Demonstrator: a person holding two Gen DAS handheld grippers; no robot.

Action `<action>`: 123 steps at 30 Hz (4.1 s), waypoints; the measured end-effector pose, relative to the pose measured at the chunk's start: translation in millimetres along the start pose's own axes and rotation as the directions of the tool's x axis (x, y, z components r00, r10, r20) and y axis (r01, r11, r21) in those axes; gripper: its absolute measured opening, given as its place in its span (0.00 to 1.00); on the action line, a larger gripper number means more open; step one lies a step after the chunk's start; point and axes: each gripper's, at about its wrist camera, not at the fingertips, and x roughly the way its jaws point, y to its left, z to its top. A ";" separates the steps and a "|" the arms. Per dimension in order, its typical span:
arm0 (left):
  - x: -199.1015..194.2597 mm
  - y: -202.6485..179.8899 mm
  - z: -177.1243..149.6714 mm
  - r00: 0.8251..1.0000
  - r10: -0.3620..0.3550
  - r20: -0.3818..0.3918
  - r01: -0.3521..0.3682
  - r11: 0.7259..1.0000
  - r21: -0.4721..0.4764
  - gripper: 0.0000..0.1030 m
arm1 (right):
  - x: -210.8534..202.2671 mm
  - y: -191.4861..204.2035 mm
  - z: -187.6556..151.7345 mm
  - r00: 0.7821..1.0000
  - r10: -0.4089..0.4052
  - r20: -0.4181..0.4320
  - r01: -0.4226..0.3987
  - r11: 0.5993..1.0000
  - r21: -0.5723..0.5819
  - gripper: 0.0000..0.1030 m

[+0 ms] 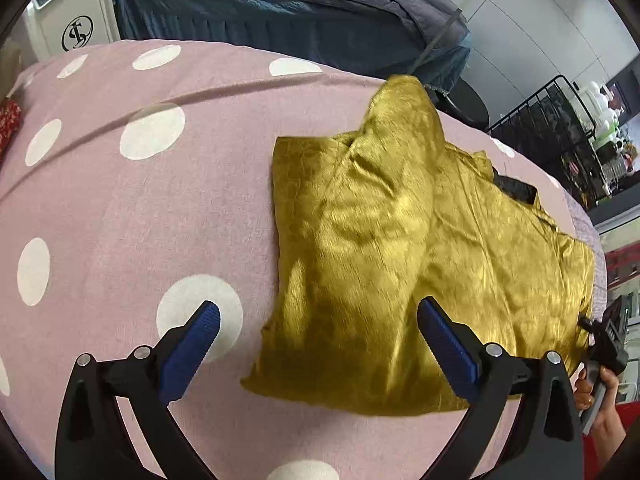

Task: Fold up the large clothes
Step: 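Grasp the folded jacket edge with both grippers, then lift the folded jacket and carry it onto the grey cloth with both grippers, then lower the folded jacket onto the grey cloth and open both grippers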

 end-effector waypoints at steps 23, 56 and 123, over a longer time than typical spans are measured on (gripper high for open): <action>89.3 -17.0 50.5 0.962 -0.226 -0.154 0.218 0.974 -0.066 0.69 | 15.6 35.3 -0.3 0.985 -0.170 -0.019 0.169 0.986 -0.008 0.71; -67.7 -41.7 -56.0 0.954 -0.295 -0.055 0.300 0.942 0.152 0.21 | -60.9 137.2 -175.9 0.985 -0.175 0.013 0.175 0.984 -0.026 0.17; 4.4 -564.4 -137.0 0.996 -0.088 0.035 0.015 0.510 0.860 0.94 | -347.0 -225.5 -139.1 0.797 -0.498 0.340 0.000 0.565 0.825 0.68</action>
